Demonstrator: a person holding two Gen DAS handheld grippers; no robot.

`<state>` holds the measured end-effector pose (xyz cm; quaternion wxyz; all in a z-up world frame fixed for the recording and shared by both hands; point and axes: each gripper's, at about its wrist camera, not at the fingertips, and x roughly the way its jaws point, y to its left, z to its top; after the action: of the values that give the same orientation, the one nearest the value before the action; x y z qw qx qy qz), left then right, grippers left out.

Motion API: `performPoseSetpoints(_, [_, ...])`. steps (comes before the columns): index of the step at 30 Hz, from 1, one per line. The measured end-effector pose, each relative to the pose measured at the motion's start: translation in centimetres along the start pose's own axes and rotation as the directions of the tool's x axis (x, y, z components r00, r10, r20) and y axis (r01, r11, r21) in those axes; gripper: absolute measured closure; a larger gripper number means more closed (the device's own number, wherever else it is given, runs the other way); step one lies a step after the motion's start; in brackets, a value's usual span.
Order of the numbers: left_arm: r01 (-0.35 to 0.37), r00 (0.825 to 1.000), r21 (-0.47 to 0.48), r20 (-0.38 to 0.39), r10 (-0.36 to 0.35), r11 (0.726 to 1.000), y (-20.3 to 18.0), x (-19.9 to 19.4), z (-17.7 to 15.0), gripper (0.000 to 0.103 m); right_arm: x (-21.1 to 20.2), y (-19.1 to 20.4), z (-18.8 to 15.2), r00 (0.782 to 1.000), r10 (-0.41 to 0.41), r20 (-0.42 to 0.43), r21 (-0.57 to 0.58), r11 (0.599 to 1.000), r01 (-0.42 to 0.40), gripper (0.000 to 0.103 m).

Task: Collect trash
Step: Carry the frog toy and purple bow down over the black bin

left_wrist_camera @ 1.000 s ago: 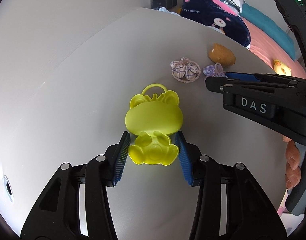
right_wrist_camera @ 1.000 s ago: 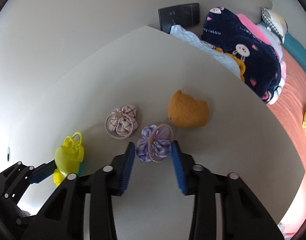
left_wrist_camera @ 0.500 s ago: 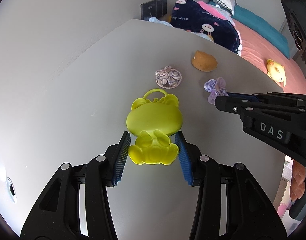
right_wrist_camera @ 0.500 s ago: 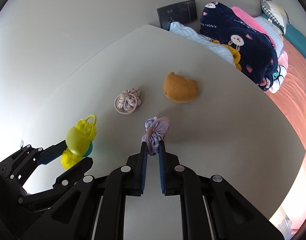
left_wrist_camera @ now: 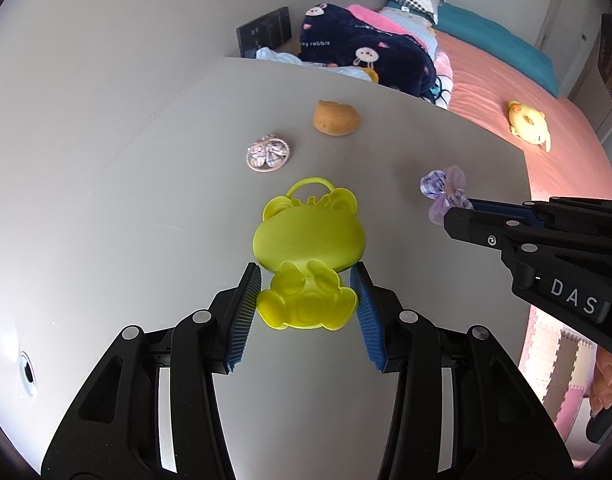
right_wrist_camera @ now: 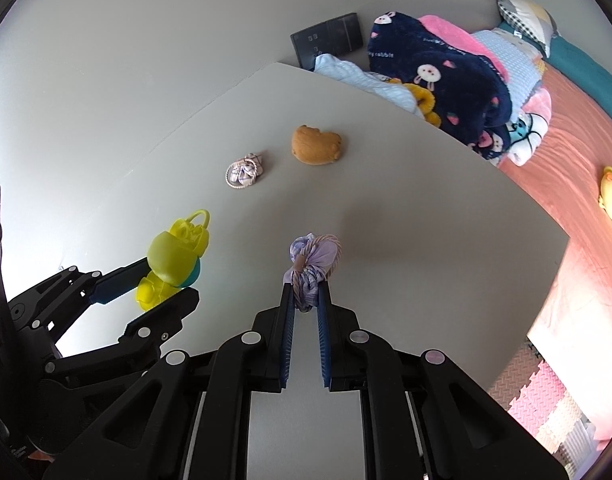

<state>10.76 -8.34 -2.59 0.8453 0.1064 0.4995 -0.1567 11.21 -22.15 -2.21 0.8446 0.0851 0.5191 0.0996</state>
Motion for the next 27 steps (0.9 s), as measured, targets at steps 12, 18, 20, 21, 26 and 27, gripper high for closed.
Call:
performPoseSetpoints(12, [0.058, 0.998, 0.115, 0.01, -0.06, 0.992, -6.9, -1.7, -0.6, 0.057, -5.2, -4.3, -4.5, 0.999, -0.025, 0.042, 0.074, 0.997, 0.022, 0.091])
performPoseSetpoints(18, [0.089, 0.996, 0.186, 0.01, -0.092, 0.978, -10.7, -2.7, -1.4, 0.057, -8.0, -6.8, -6.8, 0.997, -0.037, 0.07, 0.123, 0.992, 0.028, 0.091])
performPoseSetpoints(20, [0.1, 0.994, 0.211, 0.009, -0.105, 0.972, -12.0, -3.0, -1.5, 0.057, -8.8, -7.6, -7.5, 0.996, -0.041, 0.076, 0.137, 0.99, 0.031, 0.091])
performPoseSetpoints(21, [0.105, 0.994, 0.222, 0.009, -0.11, 0.969, -12.6, -3.2, -1.7, 0.057, -9.2, -8.0, -7.9, 0.996, -0.045, 0.078, 0.145, 0.989, 0.033, 0.091])
performPoseSetpoints(26, [0.132, 0.99, 0.277, 0.007, -0.14, 0.952, -15.6, -3.8, -2.1, 0.057, -10.9, -9.7, -9.7, 0.994, -0.061, 0.091, 0.179, 0.983, 0.044, 0.091])
performPoseSetpoints(27, [0.138, 0.989, 0.288, 0.006, -0.146, 0.948, -16.1, -4.0, -2.3, 0.057, -11.3, -10.1, -10.1, 0.994, -0.066, 0.093, 0.188, 0.981, 0.048, 0.091])
